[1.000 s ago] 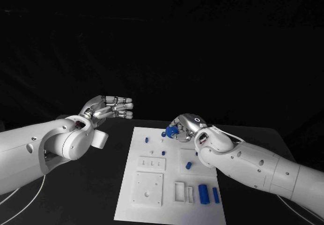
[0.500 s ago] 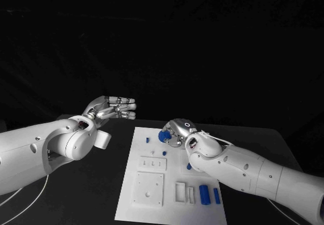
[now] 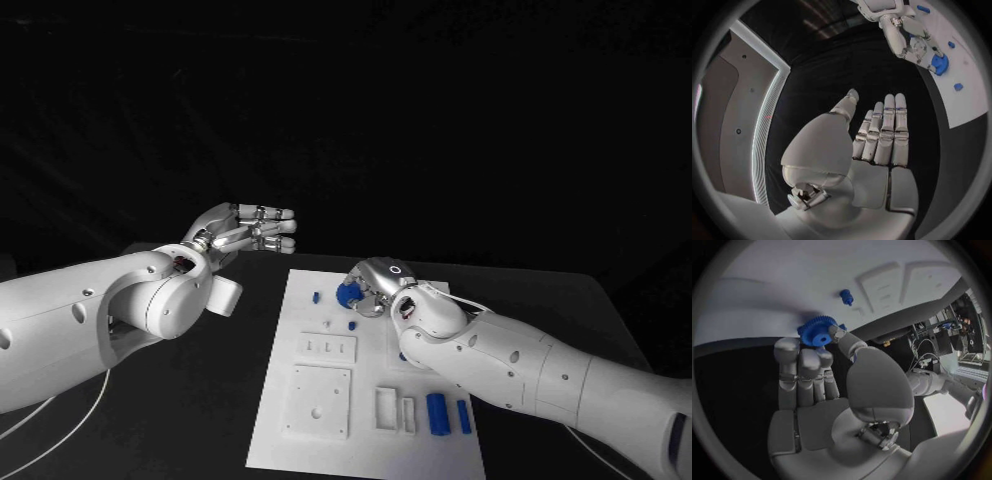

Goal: Assemble the parts on the task board

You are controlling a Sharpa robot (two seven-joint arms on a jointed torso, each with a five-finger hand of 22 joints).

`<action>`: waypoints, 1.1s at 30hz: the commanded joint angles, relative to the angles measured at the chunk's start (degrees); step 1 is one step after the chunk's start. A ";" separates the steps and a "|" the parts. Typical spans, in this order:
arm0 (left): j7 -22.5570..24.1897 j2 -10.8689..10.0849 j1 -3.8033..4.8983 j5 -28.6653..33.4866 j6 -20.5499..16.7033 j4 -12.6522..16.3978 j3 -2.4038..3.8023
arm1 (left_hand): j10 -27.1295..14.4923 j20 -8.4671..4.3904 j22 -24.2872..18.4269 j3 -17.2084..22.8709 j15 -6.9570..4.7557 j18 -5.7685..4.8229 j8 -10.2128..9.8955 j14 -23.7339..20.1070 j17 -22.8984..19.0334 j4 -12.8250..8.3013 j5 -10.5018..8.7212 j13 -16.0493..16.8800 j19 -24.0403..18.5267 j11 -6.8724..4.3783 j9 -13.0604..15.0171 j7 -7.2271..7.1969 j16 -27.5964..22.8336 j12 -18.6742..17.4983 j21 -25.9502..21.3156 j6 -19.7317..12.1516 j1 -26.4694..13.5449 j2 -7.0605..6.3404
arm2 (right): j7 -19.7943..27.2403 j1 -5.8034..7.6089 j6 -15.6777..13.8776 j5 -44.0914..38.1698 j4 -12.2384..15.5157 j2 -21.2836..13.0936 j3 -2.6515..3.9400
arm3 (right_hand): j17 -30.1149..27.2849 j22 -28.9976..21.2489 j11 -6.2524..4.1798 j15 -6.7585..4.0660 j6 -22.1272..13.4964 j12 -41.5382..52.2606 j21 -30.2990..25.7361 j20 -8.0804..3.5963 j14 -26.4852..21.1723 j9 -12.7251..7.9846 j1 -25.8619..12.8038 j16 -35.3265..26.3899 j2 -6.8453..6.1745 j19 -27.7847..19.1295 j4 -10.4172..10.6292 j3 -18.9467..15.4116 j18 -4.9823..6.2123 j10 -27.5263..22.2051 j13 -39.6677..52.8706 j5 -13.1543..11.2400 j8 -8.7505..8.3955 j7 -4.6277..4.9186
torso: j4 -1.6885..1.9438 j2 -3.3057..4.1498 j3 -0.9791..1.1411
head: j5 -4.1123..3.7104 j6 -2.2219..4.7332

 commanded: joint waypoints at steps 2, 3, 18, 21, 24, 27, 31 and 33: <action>0.21 0.32 0.03 -0.28 1.13 0.10 0.03 | -0.36 0.01 -0.06 0.06 0.04 -0.35 -0.07 -0.52 -0.04 -0.27 0.31 0.08 -0.56 -0.05 -0.07 0.13 -0.32 0.24 0.18 -0.36 0.23 -0.33 | 0.88 -0.01 0.80 -0.63 -1.02 0.83 -0.45 | -0.04 4.79 -0.02 -0.48 0.07 -0.18 0.32 -0.40 0.05 0.10 -0.25 -0.17 -0.44 1.57 -0.02 -0.24 -0.28 0.20 -0.01 0.13 0.10 0.26 | 0.04 -0.01 0.01 | 0.04 0.02; 0.21 0.35 0.03 -0.28 1.16 0.10 0.03 | -0.36 0.01 -0.06 0.06 0.04 -0.35 -0.07 -0.52 -0.04 -0.27 0.31 0.08 -0.56 -0.05 -0.07 0.13 -0.32 0.24 0.18 -0.36 0.23 -0.33 | 0.93 -0.01 0.78 -0.63 -1.26 0.99 -0.55 | -0.04 4.79 -0.02 -0.48 0.07 -0.18 0.32 -0.40 0.05 0.10 -0.25 -0.17 -0.44 1.57 -0.02 -0.24 -0.28 0.20 -0.01 0.13 0.10 0.26 | 0.11 0.00 0.01 | 0.05 0.00; 0.09 0.52 0.03 -0.31 1.38 -0.05 0.03 | -0.39 0.03 -0.06 0.03 0.05 -0.34 -0.08 -0.55 -0.04 -0.19 0.29 0.08 -0.57 -0.04 -0.08 0.15 -0.32 0.24 0.17 -0.49 0.19 -0.32 | 1.36 -0.02 1.24 -0.36 -3.13 1.95 -1.12 | -0.34 4.66 0.05 -0.43 -0.40 -0.65 -0.27 -0.35 -0.03 0.06 -0.31 -0.54 -0.41 1.46 0.16 -0.74 -0.20 -0.09 -0.34 -0.01 0.08 0.35 | 0.14 0.02 -0.01 | -0.01 -0.21; 0.05 0.54 0.02 -0.31 1.40 -0.07 0.03 | -0.39 0.03 -0.06 0.03 0.05 -0.34 -0.08 -0.55 -0.04 -0.19 0.29 0.08 -0.57 -0.04 -0.08 0.15 -0.32 0.24 0.17 -0.49 0.19 -0.32 | 1.44 -0.02 1.34 -0.17 -3.60 2.14 -1.17 | -0.47 4.61 0.15 -0.37 -1.11 -0.97 -0.53 -0.30 -0.05 0.01 -0.34 -0.70 -0.40 1.43 0.29 -0.97 -0.16 -0.27 -0.58 -0.21 0.07 0.53 | 0.17 0.03 0.03 | -0.03 -0.19; 0.01 0.55 0.03 -0.32 1.41 -0.08 0.03 | -0.39 0.03 -0.06 0.03 0.05 -0.34 -0.08 -0.55 -0.04 -0.19 0.29 0.08 -0.57 -0.04 -0.08 0.15 -0.32 0.24 0.17 -0.49 0.19 -0.32 | 1.68 -0.02 1.63 0.41 -4.11 2.34 -1.23 | -0.60 4.55 0.58 -0.06 -4.26 -1.32 -0.84 -0.06 -0.04 -0.17 -0.54 -0.86 -0.76 1.39 0.64 -2.06 0.01 -0.43 -0.93 -1.10 0.08 1.23 | 0.17 0.03 -0.01 | -0.06 -0.21; -0.02 0.56 0.03 -0.33 1.41 -0.08 0.03 | -0.39 0.03 -0.06 0.03 0.05 -0.34 -0.08 -0.55 -0.04 -0.19 0.29 0.08 -0.57 -0.04 -0.08 0.15 -0.32 0.24 0.17 -0.49 0.19 -0.32 | 1.87 -0.02 2.07 1.18 -4.47 2.44 -1.26 | -0.71 4.50 1.06 0.36 -9.49 -1.54 -1.24 0.45 -0.02 -0.34 -0.17 -0.93 -0.35 1.49 2.85 -8.57 0.40 -0.60 -1.42 -2.90 -0.01 1.68 | 0.14 0.02 -0.03 | -0.01 -0.27; 0.00 0.57 0.03 -0.33 1.44 -0.09 0.03 | -0.47 0.06 -0.08 -0.07 0.10 -0.36 -0.09 -0.62 -0.05 -0.04 0.28 0.08 -0.61 0.00 -0.09 0.17 -0.34 0.23 0.13 -0.69 0.05 -0.41 | 1.96 -0.01 2.86 2.31 -4.94 2.48 -1.29 | -0.87 4.50 1.22 0.46 -10.39 -1.71 -1.66 0.64 -0.06 -0.39 -2.99 -1.04 0.14 1.65 10.19 -15.22 0.69 -0.93 -1.95 0.76 -0.08 1.65 | 0.06 0.01 0.00 | -0.03 -0.33; 0.00 0.56 0.03 -0.33 1.49 -0.09 0.03 | -0.51 0.09 -0.09 -0.17 0.13 -0.37 -0.11 -0.67 -0.05 0.11 0.26 0.09 -0.62 0.02 -0.10 0.17 -0.36 0.23 0.11 -0.85 -0.17 -0.45 | 1.99 0.00 3.20 2.77 -5.07 2.42 -1.30 | -0.78 4.52 1.25 0.49 -10.66 -1.68 -1.72 0.67 -0.05 -0.40 -3.64 -0.92 0.05 1.73 13.09 -15.12 0.75 -1.04 -2.07 2.82 -0.09 1.68 | 0.06 0.01 0.02 | -0.05 -0.35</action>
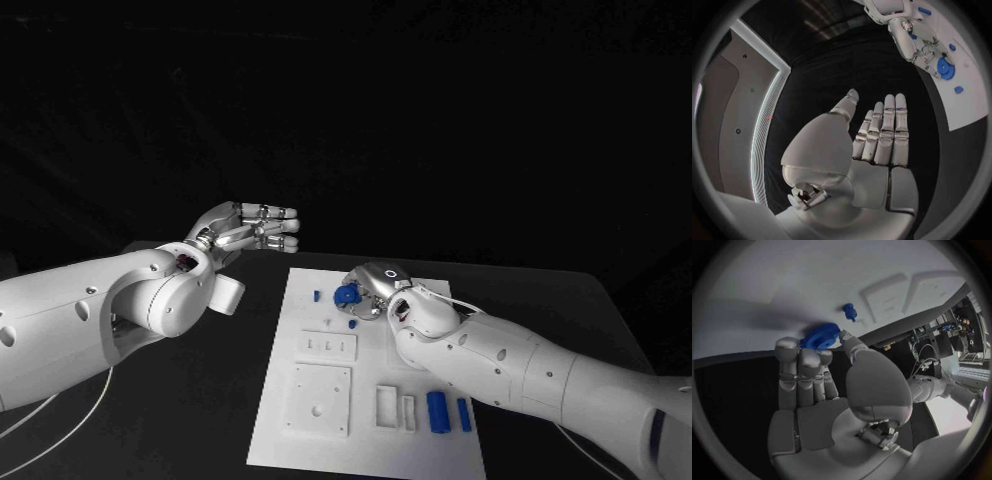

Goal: Assemble the parts on the task board

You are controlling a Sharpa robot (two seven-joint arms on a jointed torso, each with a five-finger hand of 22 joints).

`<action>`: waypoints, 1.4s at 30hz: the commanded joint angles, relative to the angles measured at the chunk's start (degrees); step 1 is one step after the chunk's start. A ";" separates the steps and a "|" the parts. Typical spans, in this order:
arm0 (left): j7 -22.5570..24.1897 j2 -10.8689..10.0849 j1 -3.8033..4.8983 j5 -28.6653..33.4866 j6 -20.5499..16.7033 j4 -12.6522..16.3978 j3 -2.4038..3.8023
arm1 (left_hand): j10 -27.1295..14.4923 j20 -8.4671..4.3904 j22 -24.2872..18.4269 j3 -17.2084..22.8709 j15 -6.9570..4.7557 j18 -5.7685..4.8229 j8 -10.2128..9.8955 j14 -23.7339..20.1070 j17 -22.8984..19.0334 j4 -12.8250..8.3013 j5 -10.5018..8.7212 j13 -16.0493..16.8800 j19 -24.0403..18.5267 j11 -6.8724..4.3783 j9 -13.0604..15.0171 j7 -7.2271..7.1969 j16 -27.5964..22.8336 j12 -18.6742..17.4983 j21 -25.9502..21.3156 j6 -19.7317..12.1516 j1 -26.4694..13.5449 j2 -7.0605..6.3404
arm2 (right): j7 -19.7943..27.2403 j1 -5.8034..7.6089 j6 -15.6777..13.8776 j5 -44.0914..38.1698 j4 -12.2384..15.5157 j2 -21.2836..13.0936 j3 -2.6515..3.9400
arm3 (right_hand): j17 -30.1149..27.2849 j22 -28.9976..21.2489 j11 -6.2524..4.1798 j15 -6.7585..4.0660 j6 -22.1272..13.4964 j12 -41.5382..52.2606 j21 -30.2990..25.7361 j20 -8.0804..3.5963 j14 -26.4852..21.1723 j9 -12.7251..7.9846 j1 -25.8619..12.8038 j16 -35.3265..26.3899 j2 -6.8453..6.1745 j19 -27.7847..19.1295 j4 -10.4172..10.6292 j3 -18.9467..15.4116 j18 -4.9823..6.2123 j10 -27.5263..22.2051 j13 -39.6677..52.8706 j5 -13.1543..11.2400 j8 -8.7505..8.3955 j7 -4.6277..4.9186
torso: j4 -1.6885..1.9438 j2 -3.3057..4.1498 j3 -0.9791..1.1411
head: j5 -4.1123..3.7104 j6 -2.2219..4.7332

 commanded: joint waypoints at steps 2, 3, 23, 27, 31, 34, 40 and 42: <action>0.25 0.10 0.03 -0.25 1.04 0.07 0.03 | -0.51 -0.12 -0.08 -0.17 -0.09 -0.38 -0.11 -0.46 -0.05 0.11 0.26 0.09 -0.41 0.02 -0.07 0.03 -0.36 0.23 0.11 -0.29 -0.17 -0.46 | 0.48 -0.05 2.33 1.95 -0.36 -0.13 -0.04 | 0.13 4.56 0.35 0.47 -0.15 -0.06 -0.18 0.24 -0.05 -0.06 -1.53 0.02 -0.27 1.80 3.28 1.63 0.76 -0.35 -0.16 1.23 -0.23 -0.05 | -0.01 0.03 0.03 | 0.03 -0.11; 0.23 0.08 0.03 -0.25 1.05 0.07 0.03 | -0.51 -0.12 -0.08 -0.17 -0.09 -0.38 -0.11 -0.46 -0.05 0.11 0.26 0.09 -0.41 0.02 -0.07 0.03 -0.36 0.23 0.11 -0.29 -0.17 -0.46 | 0.48 -0.05 2.34 2.06 -0.35 -0.21 -0.05 | 0.12 4.58 0.35 0.48 -0.06 -0.03 -0.12 0.24 -0.06 -0.06 -1.67 0.02 -0.35 1.81 3.42 1.60 0.75 -0.37 -0.17 1.55 -0.23 -0.06 | -0.02 0.04 0.03 | 0.01 -0.11; 0.35 0.25 -0.11 -0.21 1.03 -1.31 -0.05 | -0.69 -0.02 -0.16 -0.25 -0.02 -0.31 -0.15 -0.58 -0.03 0.55 0.29 0.09 -0.35 0.08 -0.11 0.14 -0.34 0.25 -0.10 -1.45 -0.40 -0.49 | 2.41 -0.64 -7.73 4.85 3.22 -3.26 -0.02 | -0.02 4.67 0.19 0.34 1.27 0.18 0.33 0.11 -0.02 -0.01 -1.06 0.02 -0.73 2.02 3.01 3.66 0.68 -0.23 -0.38 3.24 -0.18 -0.16 | -0.08 -0.01 0.09 | -0.14 -0.12; 0.36 0.20 -0.13 -0.20 1.03 -1.41 -0.05 | -0.69 -0.02 -0.16 -0.25 -0.02 -0.31 -0.15 -0.58 -0.03 0.55 0.29 0.09 -0.35 0.08 -0.11 0.14 -0.34 0.25 -0.10 -1.45 -0.40 -0.49 | 3.39 -0.68 -10.40 5.86 4.26 -4.07 0.08 | -0.12 4.66 0.16 0.33 1.35 0.11 0.35 0.10 -0.04 -0.01 -0.80 -0.04 -0.79 1.98 1.70 3.91 0.67 -0.21 -0.51 3.55 -0.19 -0.14 | -0.07 -0.06 0.13 | -0.08 -0.05; 0.43 0.11 -0.16 -0.20 1.16 -1.52 -0.05 | -0.71 -0.02 -0.16 -0.23 -0.02 -0.31 -0.17 -0.60 -0.04 0.46 0.29 0.09 -0.34 0.10 -0.12 0.17 -0.34 0.24 -0.15 -1.67 -0.34 -0.53 | 4.39 -0.73 -11.97 7.64 6.26 -5.76 0.48 | -0.15 4.65 0.16 0.32 1.49 0.19 0.34 0.09 -0.03 0.00 -0.73 -0.02 -0.83 1.99 0.75 3.71 0.67 -0.14 -0.52 3.66 -0.17 -0.17 | -0.11 -0.07 0.14 | -0.05 0.36; 0.57 -0.05 -0.17 -0.20 1.38 -1.60 -0.05 | -0.72 -0.01 -0.16 -0.26 0.00 -0.30 -0.17 -0.63 -0.04 0.39 0.29 0.09 -0.32 0.09 -0.13 0.18 -0.34 0.24 -0.18 -1.71 -0.34 -0.59 | 5.00 -0.84 -12.07 9.16 8.05 -7.41 1.32 | -0.29 4.64 0.16 0.32 2.27 0.11 0.26 0.10 -0.09 0.04 -0.72 -0.16 -1.06 1.93 0.11 2.92 0.67 -0.22 -0.61 4.01 -0.14 -0.20 | -0.25 -0.03 0.20 | 0.03 0.43; 0.82 -0.41 -0.18 -0.20 1.80 -1.84 -0.05 | -0.85 0.04 -0.22 -0.01 0.09 -0.28 -0.16 -0.95 -0.08 0.02 0.31 0.09 -0.48 0.14 -0.12 0.18 -0.54 0.24 -0.34 -1.63 0.23 -0.42 | 7.42 -1.31 -9.00 14.67 12.12 -12.23 4.81 | -0.22 4.49 0.20 0.43 3.69 0.22 -0.55 0.14 -0.16 0.09 5.02 -0.24 0.24 1.57 -5.57 -7.33 0.65 -0.17 -0.54 6.50 -0.16 -0.22 | -0.64 -0.17 0.29 | -0.11 0.79; 0.97 -0.57 -0.18 -0.20 2.08 -1.92 -0.04 | -0.83 0.11 -0.26 -0.04 0.14 -0.27 -0.13 -1.09 -0.08 0.00 0.30 0.09 -0.59 0.14 -0.09 0.15 -0.64 0.24 -0.45 -1.25 0.20 -0.43 | 9.06 -1.40 -6.72 17.52 13.00 -14.21 5.84 | -0.13 4.49 0.18 0.36 4.05 0.31 -0.71 0.13 -0.18 0.13 5.55 -0.23 0.92 1.54 -7.01 -7.53 0.62 -0.21 -0.43 6.68 -0.08 -0.21 | -1.04 -0.29 0.46 | 0.21 0.87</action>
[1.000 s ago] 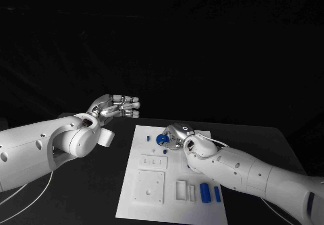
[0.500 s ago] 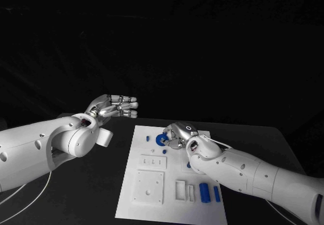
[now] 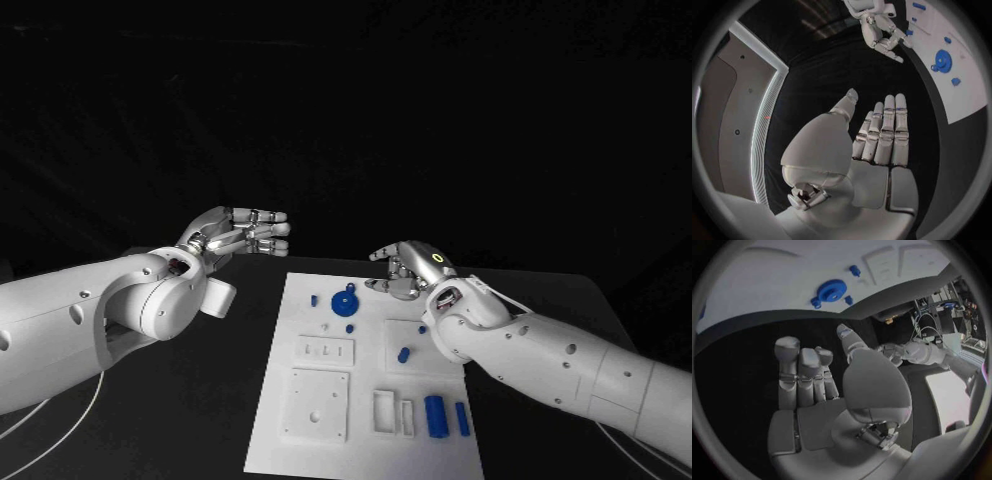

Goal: Assemble the parts on the task board

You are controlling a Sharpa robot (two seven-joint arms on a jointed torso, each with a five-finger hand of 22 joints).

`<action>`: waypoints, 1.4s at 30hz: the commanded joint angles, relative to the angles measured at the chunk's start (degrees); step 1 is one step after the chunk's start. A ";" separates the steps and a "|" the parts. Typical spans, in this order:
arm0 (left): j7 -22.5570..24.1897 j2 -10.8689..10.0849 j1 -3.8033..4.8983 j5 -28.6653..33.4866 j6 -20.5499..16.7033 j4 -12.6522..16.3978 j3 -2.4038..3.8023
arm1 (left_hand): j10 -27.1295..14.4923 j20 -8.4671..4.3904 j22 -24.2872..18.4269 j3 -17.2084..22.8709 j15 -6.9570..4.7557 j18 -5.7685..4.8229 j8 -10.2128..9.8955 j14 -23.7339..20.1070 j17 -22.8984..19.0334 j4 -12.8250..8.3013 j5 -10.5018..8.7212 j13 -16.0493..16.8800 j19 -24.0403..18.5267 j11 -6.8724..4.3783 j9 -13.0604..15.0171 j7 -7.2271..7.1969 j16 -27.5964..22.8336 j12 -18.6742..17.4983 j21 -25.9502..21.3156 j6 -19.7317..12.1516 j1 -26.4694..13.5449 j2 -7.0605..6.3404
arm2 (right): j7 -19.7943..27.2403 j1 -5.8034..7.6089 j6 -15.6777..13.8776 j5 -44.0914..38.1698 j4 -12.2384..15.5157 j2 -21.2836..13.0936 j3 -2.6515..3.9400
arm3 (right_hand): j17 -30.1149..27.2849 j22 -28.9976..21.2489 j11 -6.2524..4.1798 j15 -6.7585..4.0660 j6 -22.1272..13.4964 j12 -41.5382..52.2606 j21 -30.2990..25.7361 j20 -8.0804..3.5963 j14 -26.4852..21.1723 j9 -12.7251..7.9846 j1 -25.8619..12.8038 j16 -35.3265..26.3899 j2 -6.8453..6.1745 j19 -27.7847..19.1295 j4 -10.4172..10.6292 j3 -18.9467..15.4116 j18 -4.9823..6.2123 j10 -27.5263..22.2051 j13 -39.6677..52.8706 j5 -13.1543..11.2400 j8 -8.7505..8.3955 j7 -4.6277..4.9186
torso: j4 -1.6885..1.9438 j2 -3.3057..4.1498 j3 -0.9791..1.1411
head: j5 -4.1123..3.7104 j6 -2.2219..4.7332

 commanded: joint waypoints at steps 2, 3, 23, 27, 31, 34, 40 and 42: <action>1.09 -0.23 0.01 -0.21 1.98 -0.14 0.03 | -0.17 0.04 -0.09 0.20 -0.06 -0.25 -0.06 -0.49 -0.06 -0.30 0.30 0.08 -0.53 0.08 0.01 -0.06 -0.27 0.23 -0.40 0.74 0.52 -0.11 | 6.93 -0.24 5.71 10.34 1.36 -3.86 1.63 | 0.34 4.46 -0.02 0.28 1.30 0.37 -0.55 0.15 -0.22 0.04 1.68 -0.26 1.17 1.30 -4.01 0.19 0.56 -0.21 0.27 0.44 -0.09 0.00 | -1.01 -0.28 0.40 | 0.61 0.22; 1.13 -0.26 0.01 -0.22 2.14 -0.18 0.03 | -0.05 0.02 -0.08 0.24 -0.09 -0.23 -0.03 -0.41 -0.05 -0.36 0.30 0.09 -0.50 0.03 0.03 -0.10 -0.24 0.26 -0.40 1.03 0.57 -0.06 | 8.51 -0.26 6.86 11.67 1.36 -4.70 1.96 | 0.11 4.35 -0.10 0.26 1.94 0.29 -1.13 0.20 -0.33 0.07 2.07 -0.58 1.62 1.09 -4.87 0.45 0.47 -0.42 0.25 0.73 -0.04 -0.06 | -1.17 -0.29 0.50 | 0.69 0.30; 2.28 -0.48 -0.97 -0.33 4.82 -1.71 0.02 | -0.94 0.50 -0.18 0.24 0.46 -0.20 -0.01 -1.88 -0.13 -0.90 0.28 0.09 -1.27 0.35 0.06 -0.10 -0.90 0.24 -1.12 1.85 0.51 0.24 | 21.09 -3.74 16.04 21.65 -10.45 -9.46 4.24 | -0.20 4.22 -0.37 -0.01 3.05 1.23 -1.71 -0.31 -0.83 0.21 3.11 -2.05 4.39 -0.24 -12.69 -0.37 -0.72 -0.16 1.50 5.13 -0.03 -0.42 | -2.45 -0.37 2.37 | 0.72 -0.11; 2.33 -0.41 -1.13 -0.35 5.15 -1.89 0.02 | -1.16 0.64 -0.18 0.20 0.58 -0.10 -0.01 -2.19 -0.14 -1.01 0.28 0.08 -1.39 0.42 0.06 -0.08 -0.92 0.24 -1.25 1.78 0.59 0.28 | 21.26 -4.39 15.82 21.07 -12.54 -8.33 4.32 | -0.07 4.22 -0.25 0.09 2.53 1.20 -1.68 -0.21 -0.77 0.18 3.56 -1.93 4.75 -0.21 -12.79 -0.91 -0.58 -0.22 1.50 4.18 -0.06 -0.19 | -2.36 -0.35 2.49 | 0.84 -0.31; 2.22 -0.31 -1.28 -0.36 5.24 -2.05 0.02 | -1.25 0.70 -0.17 0.13 0.60 -0.03 -0.03 -2.25 -0.12 -0.90 0.29 0.09 -1.41 0.45 0.04 -0.06 -0.90 0.25 -1.30 1.57 0.43 0.39 | 21.27 -4.82 15.34 20.33 -14.18 -7.34 4.35 | -0.03 4.21 -0.05 0.28 2.05 1.26 -1.66 -0.01 -0.76 0.22 3.53 -1.90 4.74 -0.17 -12.62 -1.48 -0.37 -0.26 1.52 3.94 -0.01 0.08 | -2.16 -0.29 2.56 | 0.65 -0.47; 2.16 -0.29 -1.37 -0.39 5.32 -2.13 0.02 | -1.25 0.70 -0.17 0.13 0.60 -0.03 -0.03 -2.25 -0.12 -0.90 0.29 0.09 -1.41 0.45 0.04 -0.06 -0.90 0.25 -1.30 1.57 0.43 0.39 | 21.02 -5.00 15.03 20.19 -15.45 -6.63 4.36 | 0.00 4.21 -0.07 0.29 1.03 1.17 -1.70 0.04 -0.77 0.20 3.55 -1.87 4.86 -0.17 -12.46 -2.16 -0.27 -0.38 1.46 3.30 -0.02 0.08 | -2.09 -0.23 2.69 | 0.45 -0.58; 2.09 -0.18 -1.45 -0.56 5.39 -2.22 0.02 | -1.25 0.70 -0.17 0.13 0.60 -0.03 -0.03 -2.25 -0.12 -0.90 0.29 0.09 -1.41 0.45 0.04 -0.06 -0.90 0.25 -1.30 1.57 0.43 0.39 | 20.17 -5.24 14.91 20.26 -17.85 -5.22 4.37 | 0.01 4.17 0.07 0.42 0.16 1.09 -1.96 0.20 -0.83 0.22 3.64 -1.88 5.27 -0.16 -11.89 -3.70 -0.06 -0.55 1.38 2.20 -0.01 0.26 | -1.91 -0.16 2.68 | 0.44 -0.74; 2.07 -0.17 -1.47 -0.60 5.41 -2.21 0.02 | -1.25 0.70 -0.17 0.13 0.60 -0.03 -0.03 -2.25 -0.12 -0.90 0.29 0.09 -1.41 0.45 0.04 -0.06 -0.90 0.25 -1.30 1.57 0.43 0.39 | 19.99 -5.44 14.96 20.33 -18.40 -4.76 4.37 | 0.06 4.18 0.09 0.43 0.03 1.10 -1.96 0.20 -0.82 0.21 3.65 -1.82 5.38 -0.16 -11.82 -3.80 -0.03 -0.57 1.39 1.81 -0.02 0.29 | -1.79 -0.06 2.73 | 0.35 -0.76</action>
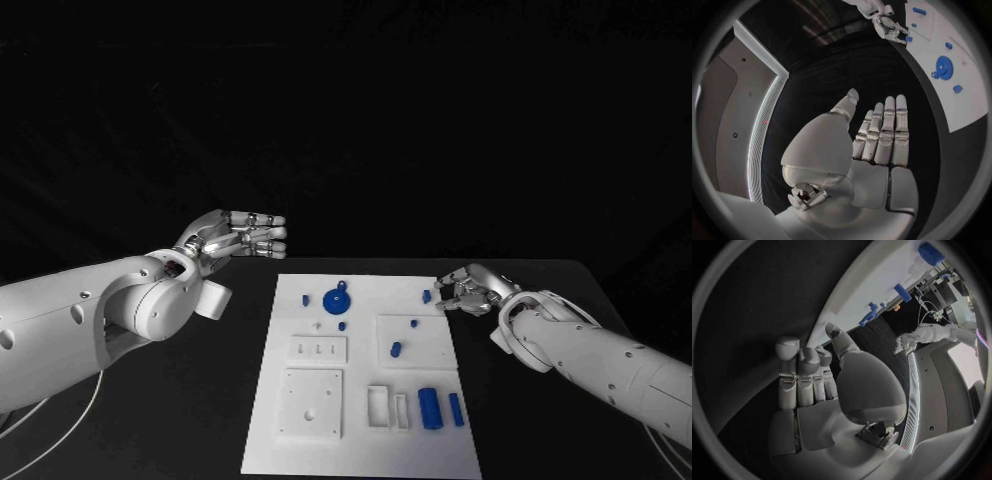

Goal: Assemble the parts on the task board

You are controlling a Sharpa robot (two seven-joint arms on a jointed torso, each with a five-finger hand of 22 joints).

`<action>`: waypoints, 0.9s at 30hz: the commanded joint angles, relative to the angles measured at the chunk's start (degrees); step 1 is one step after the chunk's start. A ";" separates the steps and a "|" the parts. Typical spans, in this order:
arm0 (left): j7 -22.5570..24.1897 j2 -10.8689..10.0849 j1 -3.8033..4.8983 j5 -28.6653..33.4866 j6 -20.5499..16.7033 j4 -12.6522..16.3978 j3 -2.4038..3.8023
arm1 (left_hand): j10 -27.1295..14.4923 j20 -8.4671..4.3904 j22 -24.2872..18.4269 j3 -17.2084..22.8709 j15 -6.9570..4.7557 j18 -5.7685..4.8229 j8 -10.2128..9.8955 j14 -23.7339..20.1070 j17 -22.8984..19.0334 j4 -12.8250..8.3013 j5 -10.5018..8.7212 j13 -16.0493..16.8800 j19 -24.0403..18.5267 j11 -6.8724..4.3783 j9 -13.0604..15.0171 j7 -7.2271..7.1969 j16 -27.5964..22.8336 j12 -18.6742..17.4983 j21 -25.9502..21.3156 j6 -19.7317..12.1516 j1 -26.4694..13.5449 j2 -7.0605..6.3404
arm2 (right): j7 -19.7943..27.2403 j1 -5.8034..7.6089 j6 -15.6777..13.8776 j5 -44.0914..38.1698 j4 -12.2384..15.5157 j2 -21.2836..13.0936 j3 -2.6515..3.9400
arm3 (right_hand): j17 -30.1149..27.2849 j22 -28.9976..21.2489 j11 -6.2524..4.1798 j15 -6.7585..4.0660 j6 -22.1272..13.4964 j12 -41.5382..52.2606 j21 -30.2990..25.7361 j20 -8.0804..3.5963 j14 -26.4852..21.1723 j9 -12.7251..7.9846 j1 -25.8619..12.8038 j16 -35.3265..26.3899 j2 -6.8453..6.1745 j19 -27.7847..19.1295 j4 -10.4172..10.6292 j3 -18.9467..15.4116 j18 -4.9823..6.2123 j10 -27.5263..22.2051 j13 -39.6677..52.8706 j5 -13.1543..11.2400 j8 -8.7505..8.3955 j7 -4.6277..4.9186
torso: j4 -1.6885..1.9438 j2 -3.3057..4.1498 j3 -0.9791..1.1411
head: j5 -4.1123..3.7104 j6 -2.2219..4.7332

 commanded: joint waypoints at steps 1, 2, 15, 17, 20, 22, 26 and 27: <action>0.76 0.17 -0.02 -0.46 1.21 0.04 0.03 | -0.42 0.10 -0.08 -0.20 -0.01 -0.04 -0.03 -0.21 -0.06 -0.25 0.29 0.09 -0.39 0.04 0.03 0.21 -0.19 0.25 -0.32 0.00 0.19 0.15 | -0.18 -0.27 0.43 -0.30 -0.68 0.55 0.05 | 0.09 4.17 0.14 0.37 -0.25 -0.40 -0.24 0.42 -0.09 0.06 0.16 -0.16 0.27 0.05 -0.02 -0.41 0.04 -0.14 -0.07 -0.55 -0.04 -0.03 | 0.14 0.13 0.05 | 0.01 -0.14; 0.75 0.17 -0.02 -0.48 1.21 0.04 0.03 | -0.42 0.10 -0.08 -0.20 -0.01 -0.04 -0.03 -0.21 -0.06 -0.25 0.29 0.09 -0.39 0.04 0.03 0.21 -0.19 0.25 -0.32 0.00 0.19 0.15 | -0.23 -0.36 0.50 -0.26 -0.83 0.74 0.05 | 0.12 4.18 0.14 0.37 -0.24 -0.37 -0.20 0.43 -0.08 0.07 0.15 -0.12 0.32 0.05 0.02 -0.43 0.04 -0.13 -0.05 -0.66 -0.02 -0.03 | 0.15 0.11 0.03 | 0.11 -0.19; 0.29 0.20 -0.03 -0.73 0.78 -0.08 0.03 | -0.41 0.17 -0.01 -0.38 -0.01 0.09 -0.04 -0.15 -0.04 -0.25 0.29 0.09 -0.29 0.05 0.02 0.25 -0.16 0.25 -0.45 -0.25 0.23 0.18 | -0.26 -0.68 1.79 -0.46 -1.53 1.65 0.05 | 0.30 4.19 0.20 0.44 0.34 -0.16 -0.22 0.51 -0.11 0.09 -0.14 0.07 0.77 0.02 0.26 -0.74 0.07 -0.24 0.08 -1.03 0.01 -0.04 | 0.26 0.18 0.00 | 0.20 -0.48; 0.25 0.20 -0.03 -0.74 0.78 -0.07 0.03 | -0.33 0.14 0.01 -0.39 -0.04 0.08 -0.02 -0.07 -0.04 -0.16 0.27 0.09 -0.21 0.02 0.04 0.23 -0.16 0.26 -0.47 -0.13 0.22 0.27 | -0.24 -0.68 2.10 -0.56 -1.30 1.65 0.05 | 0.31 4.21 0.17 0.42 0.47 -0.09 -0.15 0.50 -0.12 0.07 -0.23 0.08 0.78 0.03 0.25 -0.80 0.07 -0.22 0.13 -1.03 -0.02 -0.08 | 0.19 0.17 0.01 | 0.32 -0.54; 0.19 0.21 -0.03 -0.75 0.80 -0.10 0.03 | -0.33 0.14 0.01 -0.39 -0.04 0.08 -0.02 -0.07 -0.04 -0.16 0.27 0.09 -0.21 0.02 0.04 0.23 -0.16 0.26 -0.47 -0.13 0.22 0.27 | -0.20 -0.69 2.51 -1.15 -1.03 1.68 0.05 | 0.31 4.21 0.21 0.44 1.00 -0.14 -0.18 0.51 -0.15 0.08 -0.26 0.06 0.96 -0.01 0.20 -0.79 0.05 -0.32 0.09 -1.04 -0.02 -0.06 | 0.15 0.16 0.01 | 0.65 -0.59; 0.16 0.22 -0.03 -0.76 0.80 -0.12 0.03 | -0.33 0.14 0.01 -0.39 -0.04 0.08 -0.02 -0.07 -0.04 -0.16 0.27 0.09 -0.21 0.02 0.04 0.23 -0.16 0.26 -0.47 -0.13 0.22 0.27 | -0.17 -0.69 2.65 -1.40 -0.95 1.71 0.05 | 0.29 4.21 0.22 0.45 1.20 -0.13 -0.14 0.52 -0.18 0.07 -0.28 0.04 1.06 -0.01 0.13 -0.77 0.04 -0.34 0.09 -1.22 -0.02 -0.06 | 0.18 0.14 0.04 | 0.71 -0.58; -0.04 0.24 -0.03 -0.76 0.83 -0.17 0.03 | -0.33 0.14 0.01 -0.39 -0.04 0.08 -0.02 -0.07 -0.04 -0.16 0.27 0.09 -0.21 0.02 0.04 0.23 -0.16 0.26 -0.47 -0.13 0.22 0.27 | -0.08 -0.69 2.55 -1.35 -1.03 1.76 0.05 | 0.22 4.21 0.20 0.43 1.51 -0.11 -0.13 0.50 -0.21 0.05 -0.25 -0.05 1.42 -0.05 -0.18 -0.37 0.03 -0.40 0.09 -2.01 -0.04 -0.09 | 0.21 0.10 -0.01 | 0.73 -0.74; -0.11 0.26 -0.03 -0.77 0.85 -0.19 0.03 | -0.33 0.14 0.01 -0.39 -0.04 0.08 -0.02 -0.07 -0.04 -0.16 0.27 0.09 -0.21 0.02 0.04 0.23 -0.16 0.26 -0.47 -0.13 0.22 0.27 | -0.07 -0.69 2.52 -1.31 -1.06 1.77 0.05 | 0.22 4.18 0.11 0.37 1.77 -0.09 -0.25 0.47 -0.23 0.05 -0.45 -0.06 1.55 -0.11 -0.38 -0.03 0.01 -0.44 0.09 -2.02 -0.03 -0.26 | 0.22 0.08 -0.02 | 0.75 -0.71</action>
